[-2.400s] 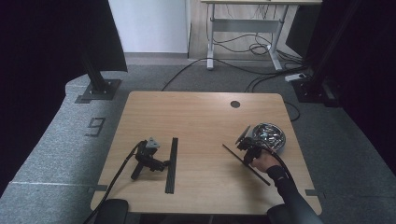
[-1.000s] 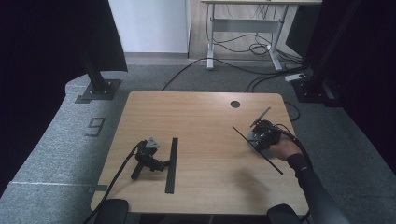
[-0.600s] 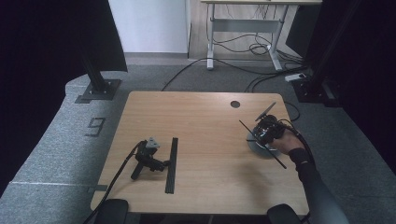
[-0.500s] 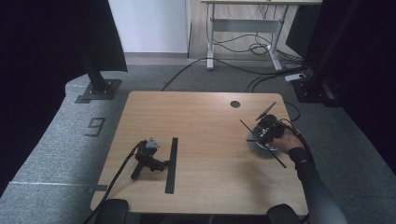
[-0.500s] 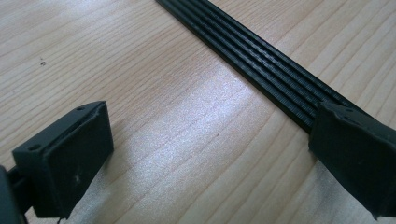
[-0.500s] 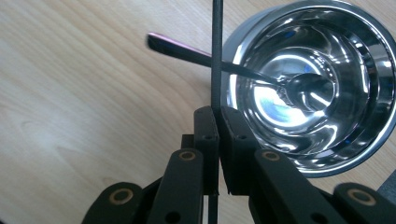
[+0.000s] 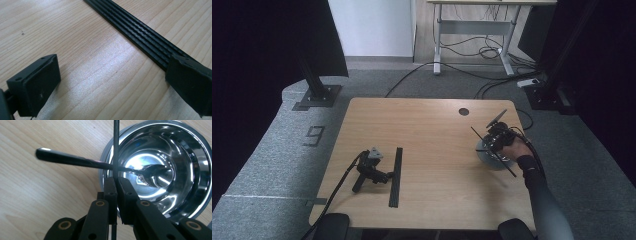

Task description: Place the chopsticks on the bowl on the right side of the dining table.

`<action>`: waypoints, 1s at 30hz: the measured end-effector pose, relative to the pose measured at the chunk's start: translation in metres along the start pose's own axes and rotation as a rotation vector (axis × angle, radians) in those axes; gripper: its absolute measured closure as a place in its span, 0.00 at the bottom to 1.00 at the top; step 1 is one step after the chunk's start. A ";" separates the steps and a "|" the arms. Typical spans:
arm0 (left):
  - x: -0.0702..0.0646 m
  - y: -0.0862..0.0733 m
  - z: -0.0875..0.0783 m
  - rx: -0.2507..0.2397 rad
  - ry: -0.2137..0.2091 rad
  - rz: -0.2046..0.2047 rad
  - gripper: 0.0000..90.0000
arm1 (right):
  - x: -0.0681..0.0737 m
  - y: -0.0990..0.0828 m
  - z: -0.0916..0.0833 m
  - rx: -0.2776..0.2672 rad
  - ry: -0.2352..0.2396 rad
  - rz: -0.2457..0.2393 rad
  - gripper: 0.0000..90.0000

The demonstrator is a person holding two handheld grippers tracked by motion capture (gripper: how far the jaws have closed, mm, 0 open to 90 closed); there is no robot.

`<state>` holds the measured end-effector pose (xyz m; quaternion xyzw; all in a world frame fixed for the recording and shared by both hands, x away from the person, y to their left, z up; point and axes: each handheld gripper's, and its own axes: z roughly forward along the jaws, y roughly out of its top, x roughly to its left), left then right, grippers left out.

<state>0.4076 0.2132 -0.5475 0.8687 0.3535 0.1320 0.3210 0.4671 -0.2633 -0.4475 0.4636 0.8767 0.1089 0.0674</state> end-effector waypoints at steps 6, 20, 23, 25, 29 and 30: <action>0.000 0.000 0.000 0.000 0.000 0.000 0.00 | -0.006 0.000 0.008 -0.008 -0.007 0.014 0.95; 0.000 0.000 0.000 -0.002 0.000 -0.002 0.00 | -0.011 -0.001 0.018 -0.044 0.017 0.031 0.94; 0.000 0.000 0.000 -0.002 0.000 -0.003 0.00 | -0.012 -0.002 0.016 -0.071 0.021 0.043 0.87; 0.000 0.000 0.000 -0.002 0.000 -0.003 0.00 | -0.013 -0.006 0.009 -0.135 0.037 0.051 0.71; 0.000 0.000 0.000 -0.003 0.000 -0.003 0.00 | -0.014 -0.012 0.003 -0.187 0.023 0.073 0.55; 0.000 0.000 0.000 -0.003 0.000 -0.004 0.00 | -0.015 -0.014 0.002 -0.202 -0.003 0.074 0.50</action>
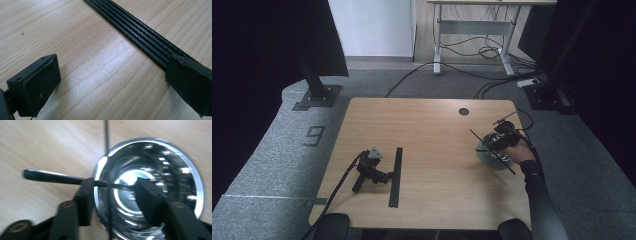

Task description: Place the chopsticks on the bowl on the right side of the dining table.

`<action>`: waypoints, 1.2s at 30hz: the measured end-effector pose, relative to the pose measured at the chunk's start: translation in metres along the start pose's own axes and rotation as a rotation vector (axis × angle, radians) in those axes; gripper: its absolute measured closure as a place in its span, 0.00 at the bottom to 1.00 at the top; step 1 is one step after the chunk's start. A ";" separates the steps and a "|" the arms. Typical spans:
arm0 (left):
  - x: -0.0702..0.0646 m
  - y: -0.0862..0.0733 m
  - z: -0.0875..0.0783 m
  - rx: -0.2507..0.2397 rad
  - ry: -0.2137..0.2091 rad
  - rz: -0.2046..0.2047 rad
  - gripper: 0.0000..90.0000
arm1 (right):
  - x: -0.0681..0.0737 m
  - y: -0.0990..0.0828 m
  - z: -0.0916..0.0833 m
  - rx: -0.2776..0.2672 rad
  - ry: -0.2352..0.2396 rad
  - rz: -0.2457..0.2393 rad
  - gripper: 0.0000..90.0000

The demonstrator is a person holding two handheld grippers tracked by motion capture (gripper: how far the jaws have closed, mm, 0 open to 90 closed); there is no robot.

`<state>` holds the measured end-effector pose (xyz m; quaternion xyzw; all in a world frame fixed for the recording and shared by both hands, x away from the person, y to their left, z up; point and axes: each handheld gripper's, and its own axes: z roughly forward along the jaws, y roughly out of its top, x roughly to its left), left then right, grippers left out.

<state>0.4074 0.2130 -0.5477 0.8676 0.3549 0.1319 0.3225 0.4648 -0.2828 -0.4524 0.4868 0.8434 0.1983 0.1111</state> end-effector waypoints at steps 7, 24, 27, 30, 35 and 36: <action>0.000 0.000 0.000 -0.001 0.000 0.000 0.00 | -0.005 -0.018 -0.007 -0.178 -0.074 0.091 0.14; 0.000 0.000 0.000 0.000 0.001 0.004 0.00 | -0.010 -0.053 0.014 -0.276 -0.176 0.173 0.00; 0.000 0.000 0.000 0.000 0.001 0.004 0.00 | -0.009 -0.052 0.019 -0.269 -0.166 0.171 0.00; 0.000 0.000 0.000 0.000 0.001 0.004 0.00 | -0.007 -0.054 0.022 -0.258 -0.178 0.161 0.00; 0.000 0.000 0.000 0.000 0.001 0.004 0.00 | -0.012 -0.060 0.025 -0.245 -0.185 0.180 0.00; 0.000 0.000 0.000 0.000 0.001 0.004 0.00 | -0.013 -0.061 0.025 -0.244 -0.184 0.183 0.00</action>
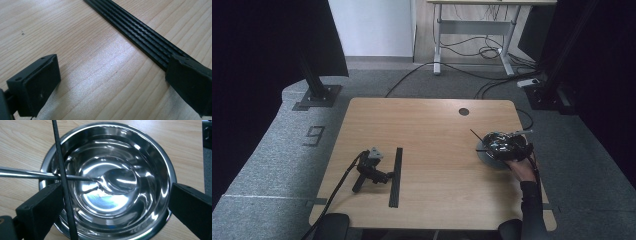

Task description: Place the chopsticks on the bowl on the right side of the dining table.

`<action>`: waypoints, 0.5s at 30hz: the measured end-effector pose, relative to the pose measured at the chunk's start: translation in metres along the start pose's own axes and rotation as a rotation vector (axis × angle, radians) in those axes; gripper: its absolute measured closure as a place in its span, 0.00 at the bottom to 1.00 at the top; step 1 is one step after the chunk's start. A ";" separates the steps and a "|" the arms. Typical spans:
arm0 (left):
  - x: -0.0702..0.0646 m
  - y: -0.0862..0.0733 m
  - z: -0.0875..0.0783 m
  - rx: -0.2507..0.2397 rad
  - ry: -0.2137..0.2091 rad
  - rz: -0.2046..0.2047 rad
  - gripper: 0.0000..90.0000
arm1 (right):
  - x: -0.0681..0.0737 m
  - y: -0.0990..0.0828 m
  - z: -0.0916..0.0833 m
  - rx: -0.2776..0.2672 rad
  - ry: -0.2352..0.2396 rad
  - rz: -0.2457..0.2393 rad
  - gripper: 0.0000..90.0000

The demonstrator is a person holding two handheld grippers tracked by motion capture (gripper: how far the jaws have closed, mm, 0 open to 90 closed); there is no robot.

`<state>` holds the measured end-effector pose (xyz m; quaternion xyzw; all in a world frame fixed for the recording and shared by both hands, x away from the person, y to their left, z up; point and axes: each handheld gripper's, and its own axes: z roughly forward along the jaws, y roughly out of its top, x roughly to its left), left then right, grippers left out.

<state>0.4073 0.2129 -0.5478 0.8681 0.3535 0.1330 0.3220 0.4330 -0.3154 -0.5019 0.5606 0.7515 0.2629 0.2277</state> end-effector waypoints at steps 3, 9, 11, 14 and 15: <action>0.000 0.000 0.000 0.000 0.000 0.000 0.00 | -0.003 -0.002 0.000 0.012 -0.005 0.004 0.00; 0.000 0.000 0.000 0.000 0.000 0.000 0.00 | -0.007 -0.003 -0.003 0.010 -0.010 0.014 0.01; 0.000 0.000 0.000 0.000 0.000 0.000 0.00 | -0.008 -0.004 -0.003 0.013 -0.014 0.018 0.02; 0.000 0.000 0.000 0.000 0.000 0.000 0.00 | -0.011 -0.005 -0.002 0.018 -0.018 0.025 0.02; 0.000 0.000 0.000 0.000 0.000 0.000 0.00 | -0.012 -0.006 -0.002 0.019 -0.019 0.028 0.02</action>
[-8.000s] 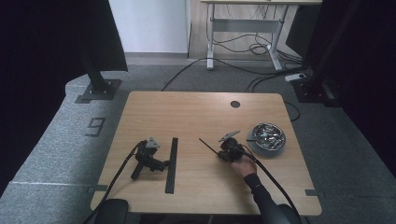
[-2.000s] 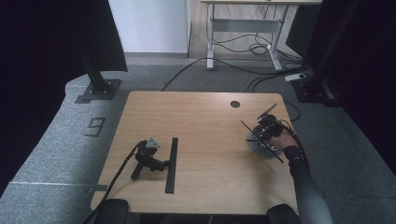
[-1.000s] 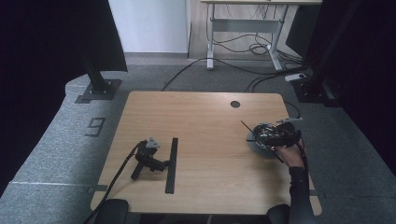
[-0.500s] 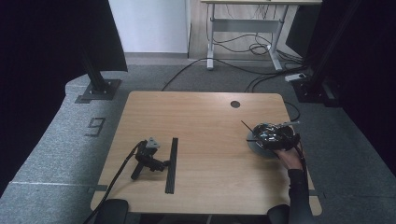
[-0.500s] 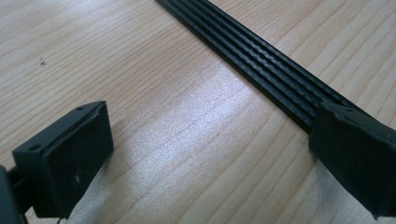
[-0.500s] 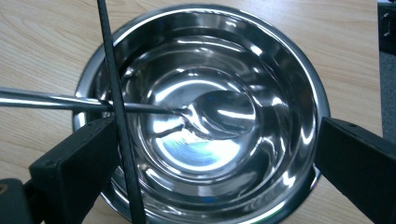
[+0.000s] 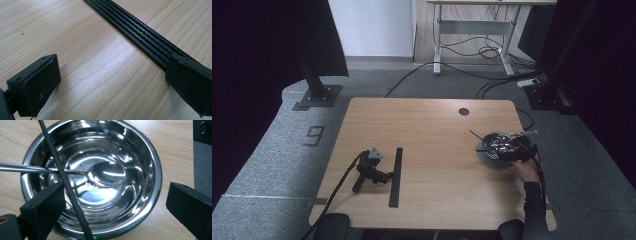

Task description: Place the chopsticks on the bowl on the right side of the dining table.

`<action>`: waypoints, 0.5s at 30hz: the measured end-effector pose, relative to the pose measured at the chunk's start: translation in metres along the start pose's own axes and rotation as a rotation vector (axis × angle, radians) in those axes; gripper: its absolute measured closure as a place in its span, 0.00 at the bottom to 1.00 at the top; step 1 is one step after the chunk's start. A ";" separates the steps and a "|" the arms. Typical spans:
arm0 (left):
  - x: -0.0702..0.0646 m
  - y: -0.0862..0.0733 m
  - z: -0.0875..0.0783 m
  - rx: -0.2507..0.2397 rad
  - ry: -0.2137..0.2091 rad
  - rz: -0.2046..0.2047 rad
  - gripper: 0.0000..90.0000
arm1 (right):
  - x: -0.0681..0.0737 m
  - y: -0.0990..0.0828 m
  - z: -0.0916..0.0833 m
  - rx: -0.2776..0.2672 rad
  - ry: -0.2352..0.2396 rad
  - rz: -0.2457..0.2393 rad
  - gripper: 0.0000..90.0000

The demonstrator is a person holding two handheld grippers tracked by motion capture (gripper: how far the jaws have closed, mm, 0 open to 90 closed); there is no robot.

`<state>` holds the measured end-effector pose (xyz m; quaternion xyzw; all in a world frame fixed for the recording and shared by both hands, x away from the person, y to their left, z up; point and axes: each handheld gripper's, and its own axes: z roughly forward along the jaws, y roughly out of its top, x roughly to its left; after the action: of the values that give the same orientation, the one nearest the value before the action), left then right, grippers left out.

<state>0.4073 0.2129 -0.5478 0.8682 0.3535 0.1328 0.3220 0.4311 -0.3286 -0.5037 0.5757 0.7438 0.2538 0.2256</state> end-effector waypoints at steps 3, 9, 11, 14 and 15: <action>0.000 0.000 0.000 0.000 0.000 0.000 0.00 | -0.005 -0.002 0.000 -0.006 -0.005 0.011 0.04; 0.000 0.000 0.000 0.000 0.000 0.001 0.00 | -0.016 -0.007 -0.001 -0.007 -0.016 0.048 0.04; 0.000 0.000 0.000 0.000 0.000 0.001 0.00 | -0.020 -0.009 -0.001 -0.011 -0.018 0.061 0.04; 0.000 0.000 0.000 0.000 0.000 0.001 0.00 | -0.025 -0.010 -0.001 -0.015 -0.020 0.076 0.05; 0.000 0.000 0.000 0.000 0.000 0.001 0.00 | -0.026 -0.011 -0.002 -0.018 -0.021 0.080 0.05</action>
<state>0.4073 0.2129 -0.5477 0.8683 0.3532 0.1330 0.3219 0.4280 -0.3563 -0.5082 0.6056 0.7154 0.2634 0.2282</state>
